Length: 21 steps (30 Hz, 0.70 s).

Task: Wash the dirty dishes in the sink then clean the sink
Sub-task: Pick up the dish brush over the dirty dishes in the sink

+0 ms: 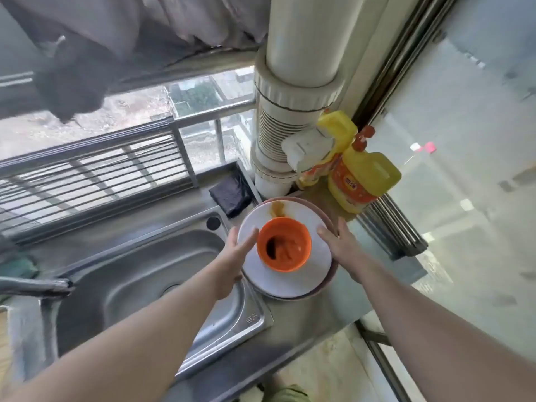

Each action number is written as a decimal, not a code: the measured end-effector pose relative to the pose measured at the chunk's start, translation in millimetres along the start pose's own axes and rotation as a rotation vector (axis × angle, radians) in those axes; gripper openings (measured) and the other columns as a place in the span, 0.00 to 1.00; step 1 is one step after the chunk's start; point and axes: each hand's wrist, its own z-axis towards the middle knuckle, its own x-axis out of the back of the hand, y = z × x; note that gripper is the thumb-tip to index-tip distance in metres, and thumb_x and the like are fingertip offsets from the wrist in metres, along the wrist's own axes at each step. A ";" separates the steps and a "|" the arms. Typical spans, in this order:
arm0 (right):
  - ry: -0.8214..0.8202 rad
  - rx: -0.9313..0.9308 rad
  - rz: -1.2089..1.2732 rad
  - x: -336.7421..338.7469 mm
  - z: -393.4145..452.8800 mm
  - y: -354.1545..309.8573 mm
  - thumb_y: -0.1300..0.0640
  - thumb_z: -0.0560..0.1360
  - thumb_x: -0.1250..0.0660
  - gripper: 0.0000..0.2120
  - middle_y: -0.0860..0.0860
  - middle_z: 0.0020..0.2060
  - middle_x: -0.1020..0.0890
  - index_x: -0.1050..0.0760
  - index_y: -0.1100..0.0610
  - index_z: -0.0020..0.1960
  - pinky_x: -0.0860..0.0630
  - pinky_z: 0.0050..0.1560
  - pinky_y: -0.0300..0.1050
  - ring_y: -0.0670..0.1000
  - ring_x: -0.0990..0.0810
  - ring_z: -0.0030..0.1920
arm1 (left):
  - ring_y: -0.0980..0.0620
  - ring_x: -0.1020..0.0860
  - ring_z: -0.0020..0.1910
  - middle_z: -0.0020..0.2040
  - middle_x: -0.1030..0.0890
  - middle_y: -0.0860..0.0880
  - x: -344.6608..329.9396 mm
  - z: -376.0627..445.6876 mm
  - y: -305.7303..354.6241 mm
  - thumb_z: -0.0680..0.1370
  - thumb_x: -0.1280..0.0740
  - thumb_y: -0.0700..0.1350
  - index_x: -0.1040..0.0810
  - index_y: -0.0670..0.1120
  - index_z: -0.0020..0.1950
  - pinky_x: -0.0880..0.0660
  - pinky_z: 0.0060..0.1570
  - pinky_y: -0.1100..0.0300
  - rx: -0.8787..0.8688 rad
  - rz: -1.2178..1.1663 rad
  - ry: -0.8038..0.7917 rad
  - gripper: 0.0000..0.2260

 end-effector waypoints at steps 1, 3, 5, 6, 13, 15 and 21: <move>-0.018 0.000 0.013 0.1 1.6 1.3 0.26 0.72 0.34 0.54 0.52 0.85 0.45 0.56 0.47 0.86 0.39 0.79 0.64 0.59 0.42 0.82 | 0.47 0.27 0.73 0.77 0.28 0.58 -2.8 1.6 0.5 0.66 0.31 0.80 0.36 0.71 0.75 0.31 0.72 0.36 -0.004 -0.030 -0.008 0.40; -0.053 -0.012 -0.002 -2.1 5.5 0.9 0.26 0.70 0.34 0.54 0.51 0.84 0.42 0.55 0.46 0.86 0.37 0.78 0.64 0.59 0.39 0.81 | 0.51 0.20 0.65 0.66 0.19 0.60 -4.9 8.2 -4.4 0.65 0.32 0.80 0.29 0.73 0.67 0.26 0.66 0.42 0.003 -0.088 -0.006 0.33; -0.066 0.005 -0.019 -4.4 9.1 4.9 0.27 0.69 0.33 0.52 0.51 0.81 0.35 0.51 0.44 0.85 0.32 0.75 0.65 0.60 0.33 0.78 | 0.54 0.15 0.57 0.61 0.15 0.59 -8.2 14.2 -10.8 0.67 0.32 0.78 0.25 0.72 0.65 0.21 0.54 0.51 -0.036 -0.125 0.019 0.28; -0.056 0.008 -0.018 -4.0 11.1 7.2 0.26 0.68 0.33 0.51 0.51 0.79 0.32 0.48 0.44 0.84 0.30 0.74 0.65 0.59 0.30 0.76 | 0.54 0.14 0.55 0.60 0.14 0.57 -14.0 13.9 -10.1 0.69 0.32 0.77 0.23 0.69 0.64 0.19 0.49 0.54 -0.068 -0.126 0.025 0.26; -0.048 0.024 0.248 -7.7 19.1 19.8 0.25 0.65 0.27 0.49 0.47 0.75 0.28 0.39 0.41 0.80 0.26 0.70 0.67 0.56 0.26 0.72 | 0.42 0.15 0.57 0.59 0.14 0.46 -40.8 27.5 -21.5 0.61 0.24 0.76 0.24 0.56 0.70 0.17 0.56 0.39 -0.166 -0.300 0.279 0.42; -0.044 0.003 0.318 -9.0 18.4 17.9 0.25 0.64 0.27 0.47 0.47 0.73 0.25 0.37 0.40 0.78 0.25 0.68 0.68 0.57 0.24 0.70 | 0.43 0.15 0.58 0.60 0.15 0.48 -46.3 26.6 -20.8 0.58 0.23 0.76 0.26 0.60 0.71 0.18 0.59 0.37 -0.142 -0.325 0.327 0.45; -0.019 0.024 0.379 -24.0 2.7 15.3 0.27 0.63 0.26 0.30 0.45 0.60 0.17 0.26 0.32 0.63 0.17 0.55 0.62 0.53 0.17 0.58 | 0.33 0.16 0.59 0.62 0.15 0.39 -30.8 25.0 -23.9 0.71 0.24 0.62 0.22 0.52 0.70 0.21 0.59 0.30 -0.169 -0.482 0.244 0.30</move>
